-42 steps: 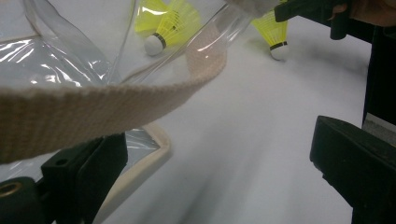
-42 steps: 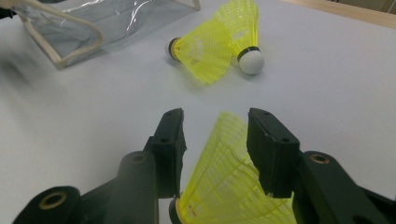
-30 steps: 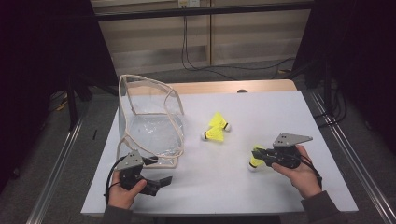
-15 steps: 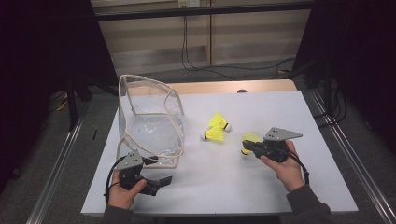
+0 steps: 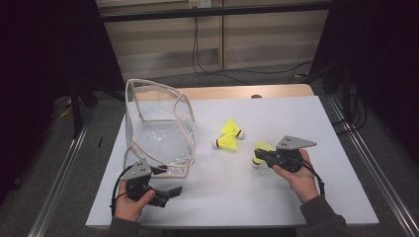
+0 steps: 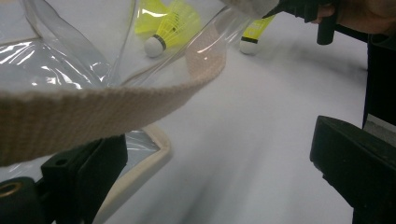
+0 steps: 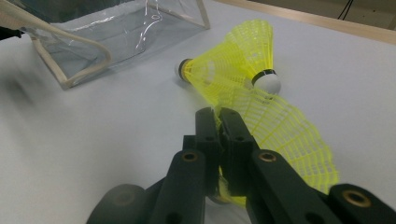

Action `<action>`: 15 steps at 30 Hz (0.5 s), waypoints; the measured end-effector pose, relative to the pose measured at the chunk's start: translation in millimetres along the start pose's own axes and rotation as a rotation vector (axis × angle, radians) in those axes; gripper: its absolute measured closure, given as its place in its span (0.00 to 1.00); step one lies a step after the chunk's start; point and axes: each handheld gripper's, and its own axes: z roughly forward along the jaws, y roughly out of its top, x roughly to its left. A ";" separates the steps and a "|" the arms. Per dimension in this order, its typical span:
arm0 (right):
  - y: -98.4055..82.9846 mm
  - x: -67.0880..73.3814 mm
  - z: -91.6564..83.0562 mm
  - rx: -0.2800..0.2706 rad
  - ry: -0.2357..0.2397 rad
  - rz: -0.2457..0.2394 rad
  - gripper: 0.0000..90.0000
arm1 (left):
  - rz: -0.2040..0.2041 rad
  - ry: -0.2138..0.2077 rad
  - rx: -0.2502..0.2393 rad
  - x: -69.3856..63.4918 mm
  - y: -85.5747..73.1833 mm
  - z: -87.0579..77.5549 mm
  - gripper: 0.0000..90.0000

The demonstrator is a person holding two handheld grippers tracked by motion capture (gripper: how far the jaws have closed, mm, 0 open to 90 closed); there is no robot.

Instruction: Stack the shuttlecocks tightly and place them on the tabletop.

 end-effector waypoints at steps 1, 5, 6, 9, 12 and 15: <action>0.1 0.1 -0.1 0.002 0.001 0.000 0.96 | 0.000 0.000 -0.001 0.0 0.0 0.0 0.05; -0.3 0.9 -1.1 0.011 0.002 -0.006 0.95 | 0.001 -0.001 -0.002 0.0 -0.1 -0.1 0.05; -0.5 1.1 -1.6 0.014 0.003 -0.007 0.95 | 0.001 -0.002 -0.002 0.0 -0.1 -0.1 0.05; -2.0 1.4 -3.7 0.026 0.002 -0.012 0.93 | 0.002 0.000 0.001 -0.1 0.0 -0.2 0.05; -4.9 0.8 -6.4 0.036 -0.001 -0.010 0.91 | 0.003 0.001 0.002 -0.1 0.1 -0.2 0.05; -8.0 -0.6 -9.1 0.042 -0.005 -0.009 0.89 | 0.003 0.000 0.000 -0.2 0.2 -0.1 0.05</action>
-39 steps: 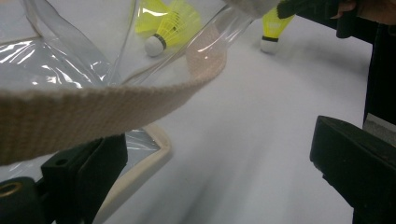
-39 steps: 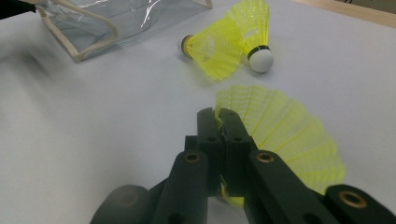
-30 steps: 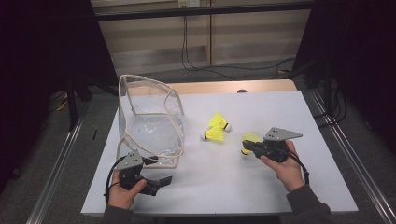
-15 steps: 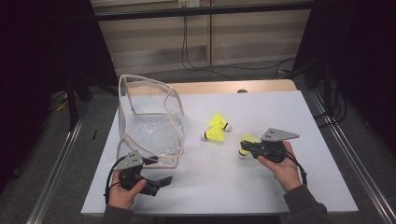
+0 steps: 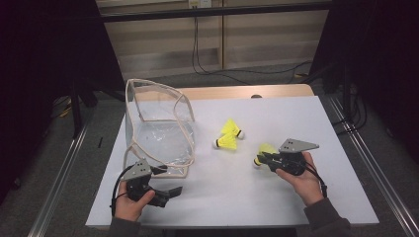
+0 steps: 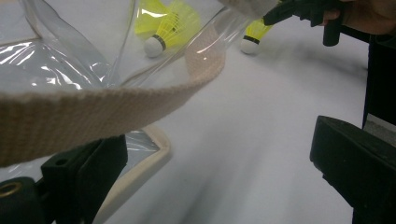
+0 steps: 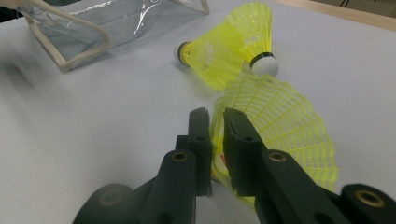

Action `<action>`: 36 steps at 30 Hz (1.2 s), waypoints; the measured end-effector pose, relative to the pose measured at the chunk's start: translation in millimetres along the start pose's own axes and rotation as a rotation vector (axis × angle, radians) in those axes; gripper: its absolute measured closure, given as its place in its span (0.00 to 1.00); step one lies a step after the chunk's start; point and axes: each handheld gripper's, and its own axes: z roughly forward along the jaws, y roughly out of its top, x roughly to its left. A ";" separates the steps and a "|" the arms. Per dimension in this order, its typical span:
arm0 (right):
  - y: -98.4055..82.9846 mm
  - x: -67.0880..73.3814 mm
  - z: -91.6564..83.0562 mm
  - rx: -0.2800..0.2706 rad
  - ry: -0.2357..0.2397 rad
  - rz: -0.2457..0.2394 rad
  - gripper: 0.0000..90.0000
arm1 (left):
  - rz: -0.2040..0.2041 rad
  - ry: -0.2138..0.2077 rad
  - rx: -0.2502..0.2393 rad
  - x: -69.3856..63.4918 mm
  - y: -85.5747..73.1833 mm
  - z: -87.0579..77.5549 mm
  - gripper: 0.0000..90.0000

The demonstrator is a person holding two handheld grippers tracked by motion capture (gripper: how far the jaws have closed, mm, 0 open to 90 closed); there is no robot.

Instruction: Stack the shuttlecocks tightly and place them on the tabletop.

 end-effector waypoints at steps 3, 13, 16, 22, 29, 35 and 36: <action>-2.6 -0.8 -2.5 0.012 -0.008 -0.005 0.88 | 0.000 0.000 0.001 -0.1 0.1 -0.1 0.05; -7.2 -2.9 -7.7 0.046 -0.010 -0.007 0.86 | 0.002 0.000 0.001 -0.1 0.3 -0.5 0.05; -9.0 -3.6 -8.7 0.060 -0.010 -0.008 0.86 | 0.001 -0.001 -0.002 -0.3 0.2 -0.4 0.05; -12.7 -5.5 -9.4 0.089 -0.003 -0.010 0.90 | 0.001 -0.001 -0.004 -0.4 0.4 -0.6 0.05; -14.6 -6.6 -11.0 0.101 -0.001 -0.018 0.90 | 0.000 0.000 -0.005 -0.4 0.5 -0.7 0.05; -17.1 -5.7 -10.5 0.116 0.006 -0.020 0.90 | 0.001 -0.001 -0.007 -0.4 0.7 -1.0 0.05; -17.5 -5.8 -10.4 0.117 0.007 -0.023 0.91 | 0.002 -0.001 -0.004 -0.3 0.8 -1.2 0.05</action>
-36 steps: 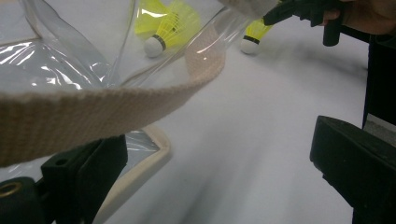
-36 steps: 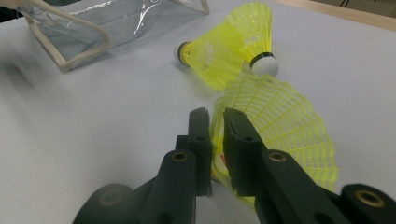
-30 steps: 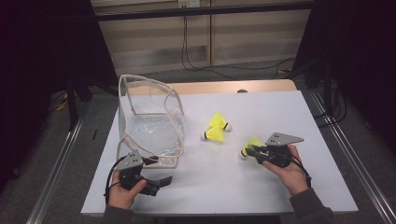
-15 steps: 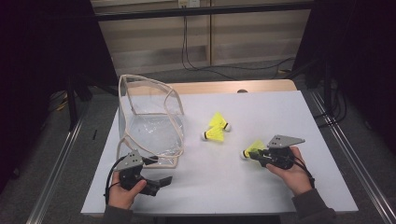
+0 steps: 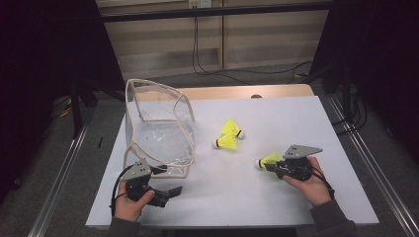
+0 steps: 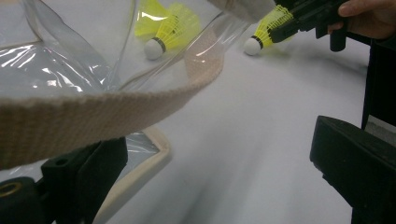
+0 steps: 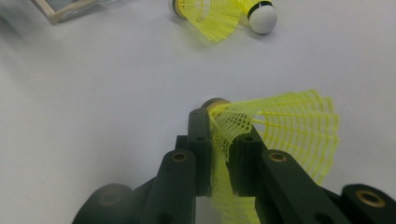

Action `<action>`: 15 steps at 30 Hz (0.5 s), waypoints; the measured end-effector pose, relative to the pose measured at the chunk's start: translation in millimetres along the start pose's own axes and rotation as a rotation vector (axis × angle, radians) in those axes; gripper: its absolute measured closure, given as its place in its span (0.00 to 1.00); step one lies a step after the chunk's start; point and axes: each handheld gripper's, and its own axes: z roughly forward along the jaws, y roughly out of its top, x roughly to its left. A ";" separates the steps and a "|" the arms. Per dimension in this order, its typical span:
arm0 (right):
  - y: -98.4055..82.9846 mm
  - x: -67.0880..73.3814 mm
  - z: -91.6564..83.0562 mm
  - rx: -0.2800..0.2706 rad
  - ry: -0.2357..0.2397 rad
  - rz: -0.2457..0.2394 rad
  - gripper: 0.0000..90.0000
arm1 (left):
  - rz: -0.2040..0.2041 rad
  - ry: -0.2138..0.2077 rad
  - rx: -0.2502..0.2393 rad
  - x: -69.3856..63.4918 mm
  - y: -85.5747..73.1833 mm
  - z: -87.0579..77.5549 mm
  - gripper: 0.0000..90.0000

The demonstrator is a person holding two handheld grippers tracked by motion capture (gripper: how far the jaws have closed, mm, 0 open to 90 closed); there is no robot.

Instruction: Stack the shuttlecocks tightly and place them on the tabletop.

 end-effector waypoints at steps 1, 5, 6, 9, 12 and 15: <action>-0.4 -0.1 0.2 0.002 0.002 0.001 0.92 | 0.000 0.001 0.002 0.1 0.1 -0.1 0.05; -1.6 0.1 1.2 0.009 0.009 0.000 0.95 | 0.000 0.001 0.002 0.0 0.1 -0.1 0.05; -1.5 0.1 1.2 0.009 0.005 -0.002 0.96 | 0.000 0.000 0.000 0.1 0.0 0.1 0.05; -0.7 0.5 1.6 0.004 0.006 -0.006 0.97 | 0.001 0.001 0.002 0.3 0.2 0.0 0.05; 1.0 0.2 1.4 -0.016 0.009 0.000 0.97 | 0.000 0.001 0.001 0.2 0.2 -0.1 0.05; 3.5 -0.8 1.3 -0.036 0.010 0.013 0.97 | 0.001 0.000 -0.001 0.1 0.1 0.0 0.05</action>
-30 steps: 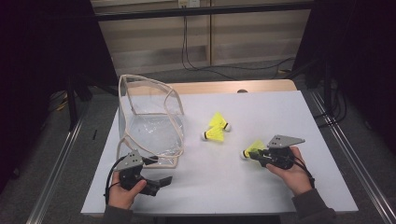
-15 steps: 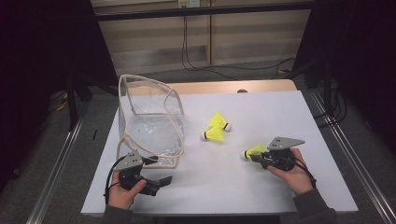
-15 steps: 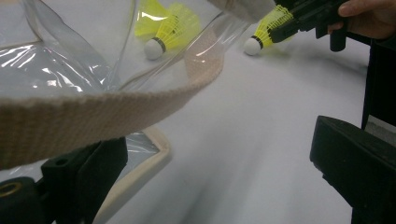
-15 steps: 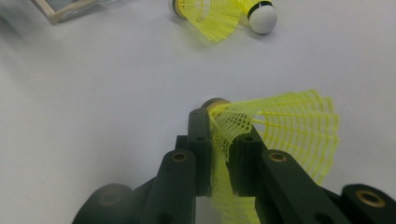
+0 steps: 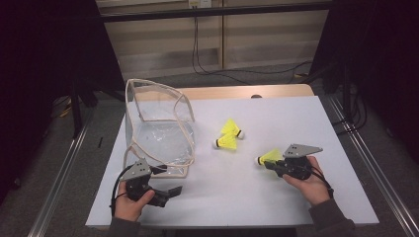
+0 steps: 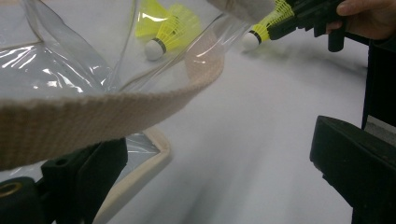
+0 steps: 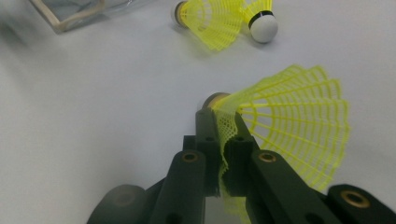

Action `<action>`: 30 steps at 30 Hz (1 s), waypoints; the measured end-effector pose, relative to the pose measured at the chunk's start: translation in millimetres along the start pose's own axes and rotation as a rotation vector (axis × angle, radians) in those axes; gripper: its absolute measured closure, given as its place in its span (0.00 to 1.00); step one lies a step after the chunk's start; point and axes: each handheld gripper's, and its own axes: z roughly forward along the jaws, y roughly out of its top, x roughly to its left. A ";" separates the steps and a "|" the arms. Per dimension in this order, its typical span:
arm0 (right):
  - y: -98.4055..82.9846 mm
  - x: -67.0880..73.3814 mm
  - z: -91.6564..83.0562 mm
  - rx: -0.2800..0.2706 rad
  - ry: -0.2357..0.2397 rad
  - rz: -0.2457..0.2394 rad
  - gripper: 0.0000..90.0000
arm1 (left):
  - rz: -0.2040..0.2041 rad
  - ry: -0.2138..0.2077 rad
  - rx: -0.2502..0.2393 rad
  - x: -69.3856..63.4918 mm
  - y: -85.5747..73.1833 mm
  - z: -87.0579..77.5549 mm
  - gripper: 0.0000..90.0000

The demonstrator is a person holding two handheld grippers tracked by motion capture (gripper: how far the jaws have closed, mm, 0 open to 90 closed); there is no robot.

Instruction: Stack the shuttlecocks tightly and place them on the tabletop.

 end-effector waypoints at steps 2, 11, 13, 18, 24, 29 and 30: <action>1.4 -0.6 0.4 -0.008 -0.006 0.005 0.97 | 0.000 0.000 -0.001 0.0 0.0 -0.1 0.05; 7.2 -1.7 5.0 -0.044 -0.008 0.024 0.97 | -0.001 -0.001 -0.002 -0.2 0.0 -0.1 0.05; 7.5 -1.9 5.8 -0.051 -0.009 0.027 0.97 | -0.002 -0.001 -0.006 -0.3 -0.1 0.0 0.05; 8.7 -2.8 7.3 -0.064 -0.013 0.037 0.97 | 0.000 -0.001 -0.006 -0.5 0.1 -0.2 0.05; 11.9 -2.5 10.6 -0.073 -0.012 0.040 0.97 | 0.000 -0.001 -0.009 -0.5 0.0 -0.2 0.05; 14.9 -1.7 13.5 -0.079 -0.013 0.044 0.97 | 0.001 0.000 -0.006 -0.4 0.1 -0.5 0.05; 15.3 -1.6 13.9 -0.083 -0.015 0.044 0.97 | 0.000 0.000 -0.006 -0.5 0.1 -0.5 0.05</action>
